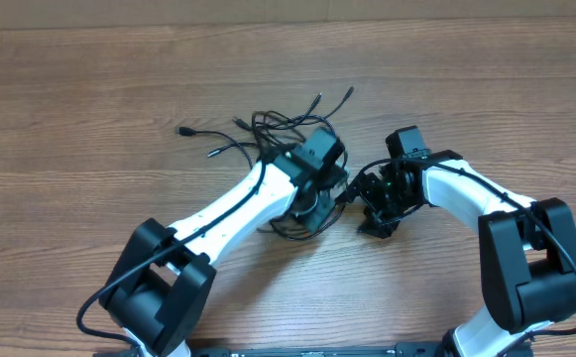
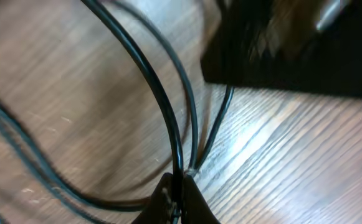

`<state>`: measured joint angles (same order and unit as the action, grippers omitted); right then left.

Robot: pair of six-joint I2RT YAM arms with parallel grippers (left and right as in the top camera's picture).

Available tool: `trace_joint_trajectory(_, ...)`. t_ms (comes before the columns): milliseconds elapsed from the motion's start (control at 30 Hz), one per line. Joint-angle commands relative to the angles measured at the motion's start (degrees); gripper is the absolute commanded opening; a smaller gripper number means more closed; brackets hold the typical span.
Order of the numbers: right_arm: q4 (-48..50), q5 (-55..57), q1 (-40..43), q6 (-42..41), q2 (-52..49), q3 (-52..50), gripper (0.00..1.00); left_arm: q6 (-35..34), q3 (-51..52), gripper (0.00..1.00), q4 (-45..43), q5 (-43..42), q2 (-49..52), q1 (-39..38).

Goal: Untangle cables

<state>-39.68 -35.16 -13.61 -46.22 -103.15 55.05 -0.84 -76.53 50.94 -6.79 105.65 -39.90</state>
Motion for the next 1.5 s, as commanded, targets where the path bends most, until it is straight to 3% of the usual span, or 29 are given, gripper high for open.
trace_joint_trajectory(0, 0.66, -3.32, 0.07, 0.72, -0.17, -0.48, 0.74, 0.9, -6.34, 0.04, 3.23, 1.29, -1.73, 0.92)
trace_joint_trajectory(333, 7.43, -2.67, -2.08, -4.61, -0.17, -0.48, 0.67, 0.39, -23.17, 0.04, 15.28, 6.14, -2.01, 3.63)
trace_joint_trajectory(667, 21.4, 14.97, -10.91, -9.22, -0.17, -0.48, 0.66, -1.09, -32.13, 0.04, 16.76, 5.75, -6.49, 6.32)
trace_joint_trajectory(767, 23.26, 21.22, -13.16, -10.64, -0.17, -0.48, 0.46, -1.09, -32.13, 0.04, 16.81, 5.84, -8.11, 7.34)
trace_joint_trajectory(867, 23.3, 24.22, -14.53, -10.58, -0.17, -0.48, 0.13, -1.25, -32.13, 0.04, 16.76, 6.4, -9.33, 8.66)
trace_joint_trajectory(933, 23.12, 24.44, -14.73, -10.58, -0.17, -0.48, 0.04, -3.43, -32.13, 0.04, 16.65, 7.78, -10.19, 9.97)
trace_joint_trajectory(1100, 22.84, 24.44, -14.73, -10.58, -0.17, -0.48, 0.04, -9.97, -32.13, 0.04, 14.36, 10.58, -12.96, 14.16)
trace_joint_trajectory(1300, 22.45, 24.65, -14.73, -10.58, -0.17, -0.48, 0.04, -21.77, -32.13, 0.04, 5.84, 12.13, -20.04, 23.34)
trace_joint_trajectory(1467, 22.45, 24.76, -14.73, -10.58, -0.17, -0.48, 0.04, -26.67, -32.13, 0.04, -1.18, 12.13, -27.26, 31.15)
